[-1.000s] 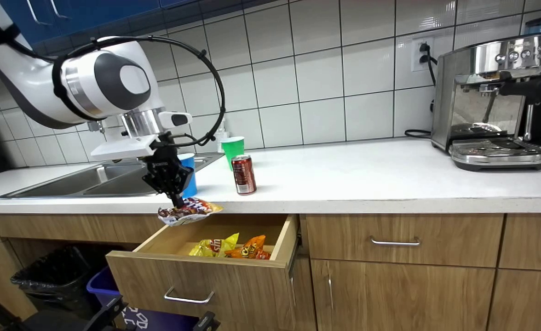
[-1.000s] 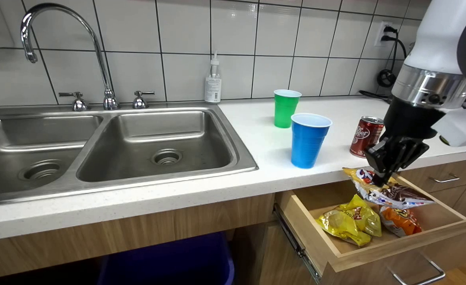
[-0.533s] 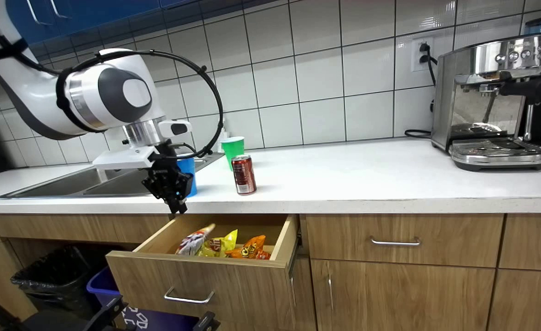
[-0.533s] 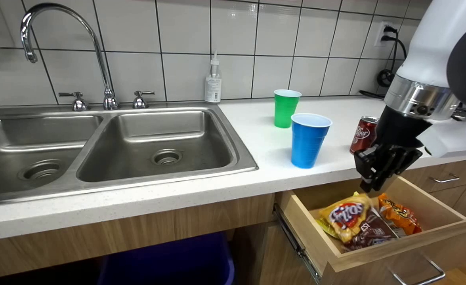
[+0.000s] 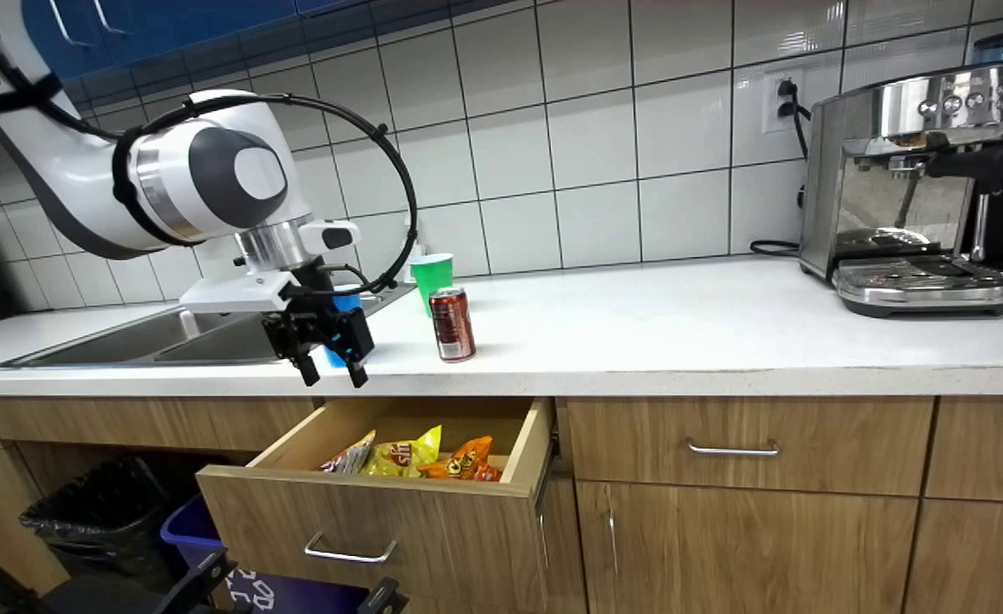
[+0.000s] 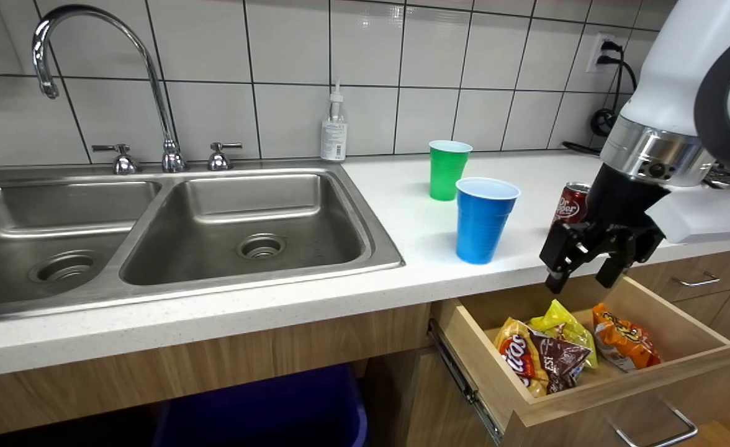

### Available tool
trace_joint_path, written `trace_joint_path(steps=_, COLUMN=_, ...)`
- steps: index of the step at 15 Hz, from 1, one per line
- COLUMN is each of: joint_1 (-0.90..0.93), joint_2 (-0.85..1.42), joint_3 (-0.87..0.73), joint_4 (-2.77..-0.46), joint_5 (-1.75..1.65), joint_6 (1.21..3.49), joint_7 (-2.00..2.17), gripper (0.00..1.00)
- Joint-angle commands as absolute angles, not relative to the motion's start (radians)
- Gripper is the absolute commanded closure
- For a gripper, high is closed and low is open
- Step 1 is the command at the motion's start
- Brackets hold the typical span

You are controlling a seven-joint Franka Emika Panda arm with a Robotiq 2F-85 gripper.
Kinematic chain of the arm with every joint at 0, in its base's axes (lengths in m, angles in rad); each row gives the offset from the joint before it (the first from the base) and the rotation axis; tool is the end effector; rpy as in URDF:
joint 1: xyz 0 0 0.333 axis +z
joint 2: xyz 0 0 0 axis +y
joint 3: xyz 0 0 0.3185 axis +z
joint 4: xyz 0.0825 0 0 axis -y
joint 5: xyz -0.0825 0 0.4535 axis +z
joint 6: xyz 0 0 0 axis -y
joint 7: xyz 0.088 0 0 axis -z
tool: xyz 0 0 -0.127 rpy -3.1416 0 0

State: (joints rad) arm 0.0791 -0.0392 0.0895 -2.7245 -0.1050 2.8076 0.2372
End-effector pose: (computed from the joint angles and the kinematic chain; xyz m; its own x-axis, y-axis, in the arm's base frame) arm 0.4395 0.0786 0.1682 0.9914 0.0297 0.1275 0.0273 -0.9994 0.0203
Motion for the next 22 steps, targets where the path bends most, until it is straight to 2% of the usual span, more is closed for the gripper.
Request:
trace_joint_path(steps=1, joint_1=0.049, joint_2=-0.067, joint_3=0.073, joint_4=-2.708, joint_5=-0.144, joint_6=2.794, joint_7=0.288, gripper=0.0)
trace_joint_path(steps=10, joint_1=-0.021, joint_2=-0.135, joint_3=0.018, joint_4=-2.679, joint_5=-0.205, joint_6=2.659, joint_7=0.255, gripper=0.0)
trace_joint_path(steps=22, joint_1=-0.03, joint_2=-0.125, joint_3=0.014, joint_4=-2.681, joint_5=-0.197, joint_6=2.684, joint_7=0.252, gripper=0.0)
